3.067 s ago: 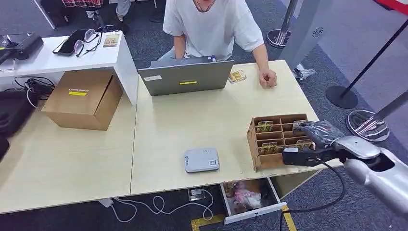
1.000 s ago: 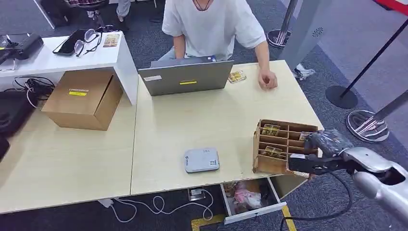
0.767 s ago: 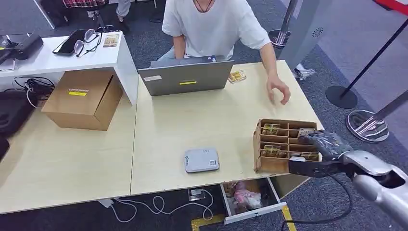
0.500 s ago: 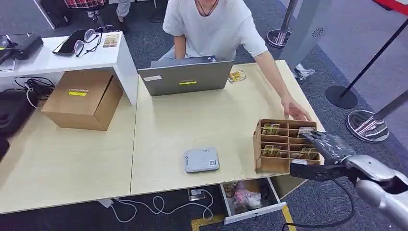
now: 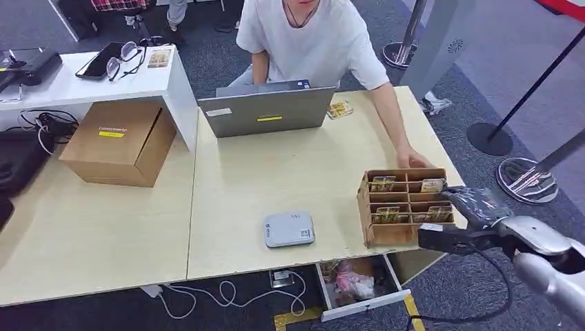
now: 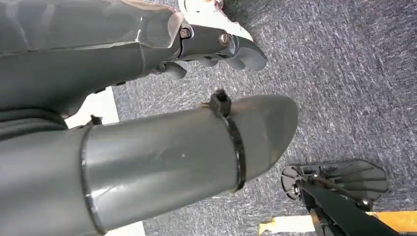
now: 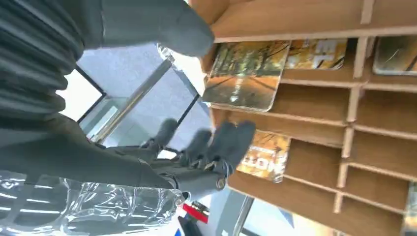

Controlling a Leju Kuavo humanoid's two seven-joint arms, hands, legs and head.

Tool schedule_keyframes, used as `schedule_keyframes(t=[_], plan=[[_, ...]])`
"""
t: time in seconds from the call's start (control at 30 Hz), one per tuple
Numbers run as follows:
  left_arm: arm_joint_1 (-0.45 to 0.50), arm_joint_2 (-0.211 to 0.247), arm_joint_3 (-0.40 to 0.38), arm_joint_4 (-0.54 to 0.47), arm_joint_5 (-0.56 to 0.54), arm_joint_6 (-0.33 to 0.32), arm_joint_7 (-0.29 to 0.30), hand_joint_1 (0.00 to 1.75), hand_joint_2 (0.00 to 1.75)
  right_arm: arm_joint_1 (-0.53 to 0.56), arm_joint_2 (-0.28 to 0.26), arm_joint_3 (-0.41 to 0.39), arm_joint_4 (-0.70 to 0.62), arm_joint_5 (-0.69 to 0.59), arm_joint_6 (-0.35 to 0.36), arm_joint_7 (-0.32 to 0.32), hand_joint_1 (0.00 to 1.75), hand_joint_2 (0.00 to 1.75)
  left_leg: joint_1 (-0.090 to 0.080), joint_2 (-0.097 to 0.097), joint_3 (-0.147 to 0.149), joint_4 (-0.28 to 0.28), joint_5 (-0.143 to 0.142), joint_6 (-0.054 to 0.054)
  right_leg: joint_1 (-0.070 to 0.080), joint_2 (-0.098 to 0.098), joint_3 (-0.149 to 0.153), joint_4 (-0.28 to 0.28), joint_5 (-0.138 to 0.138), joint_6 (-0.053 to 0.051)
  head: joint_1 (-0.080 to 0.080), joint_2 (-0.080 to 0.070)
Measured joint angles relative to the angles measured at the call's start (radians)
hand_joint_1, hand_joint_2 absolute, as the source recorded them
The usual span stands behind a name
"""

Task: Pass the card to the sensor for recognition and then transmit it.

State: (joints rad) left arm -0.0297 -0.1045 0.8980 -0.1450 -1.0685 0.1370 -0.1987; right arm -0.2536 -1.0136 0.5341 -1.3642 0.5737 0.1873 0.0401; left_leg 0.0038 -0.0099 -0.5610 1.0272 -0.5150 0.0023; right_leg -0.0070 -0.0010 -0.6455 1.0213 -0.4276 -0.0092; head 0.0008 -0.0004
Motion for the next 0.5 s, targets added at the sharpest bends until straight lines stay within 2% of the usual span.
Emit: schedule_keyframes(t=[0.27, 0.37, 0.4, 0.43, 0.47, 0.5], plan=[[-0.002, 0.0, 0.003, 0.0, 0.001, 0.0, 0.0, 0.0, 0.0, -0.009, 0.0, -0.004, 0.003, 0.0, 0.0, -0.002, 0.8, 1.75, 0.0, 0.0, 0.0, 0.0, 0.0, 0.0, 0.0, 0.0, 0.0, 0.0, 0.0, 0.0, 0.0, 0.0], [-0.002, 0.0, 0.003, 0.0, 0.001, 0.0, 0.0, 0.0, 0.0, -0.009, 0.0, -0.004, 0.003, 0.002, 0.0, -0.002, 0.98, 1.75, 0.0, 0.0, 0.0, 0.0, 0.0, 0.0, 0.0, 0.0, 0.0, 0.0, 0.0, 0.0, 0.0, 0.0], [-0.002, 0.0, 0.003, 0.0, 0.001, 0.0, 0.0, 0.0, 0.0, -0.009, 0.0, -0.004, 0.003, 0.003, 0.0, -0.002, 1.15, 1.75, 0.0, 0.0, 0.0, 0.0, 0.0, 0.0, 0.0, 0.0, 0.0, 0.0, 0.0, 0.0, 0.0, 0.0], [-0.002, 0.0, 0.003, 0.0, 0.001, 0.0, 0.0, 0.0, 0.0, -0.009, 0.0, -0.004, 0.003, 0.003, 0.0, -0.002, 1.19, 1.75, 0.0, 0.0, 0.0, 0.0, 0.0, 0.0, 0.0, 0.0, 0.0, 0.0, 0.0, 0.0, 0.0, 0.0], [-0.002, 0.0, 0.003, 0.0, 0.001, 0.001, 0.0, 0.0, 0.0, -0.008, 0.0, -0.004, 0.003, 0.003, 0.0, -0.002, 1.1, 1.75, 0.0, 0.0, 0.0, 0.0, 0.0, 0.0, 0.0, 0.0, 0.0, 0.0, 0.0, 0.0, 0.0, 0.0], [-0.003, 0.0, 0.003, 0.0, 0.001, 0.001, 0.0, 0.0, 0.0, -0.008, 0.0, -0.004, 0.003, 0.003, 0.0, -0.002, 0.91, 1.75, 0.0, 0.0, 0.0, 0.0, 0.0, 0.0, 0.0, 0.0, 0.0, 0.0, 0.0, 0.0, 0.0, 0.0]])
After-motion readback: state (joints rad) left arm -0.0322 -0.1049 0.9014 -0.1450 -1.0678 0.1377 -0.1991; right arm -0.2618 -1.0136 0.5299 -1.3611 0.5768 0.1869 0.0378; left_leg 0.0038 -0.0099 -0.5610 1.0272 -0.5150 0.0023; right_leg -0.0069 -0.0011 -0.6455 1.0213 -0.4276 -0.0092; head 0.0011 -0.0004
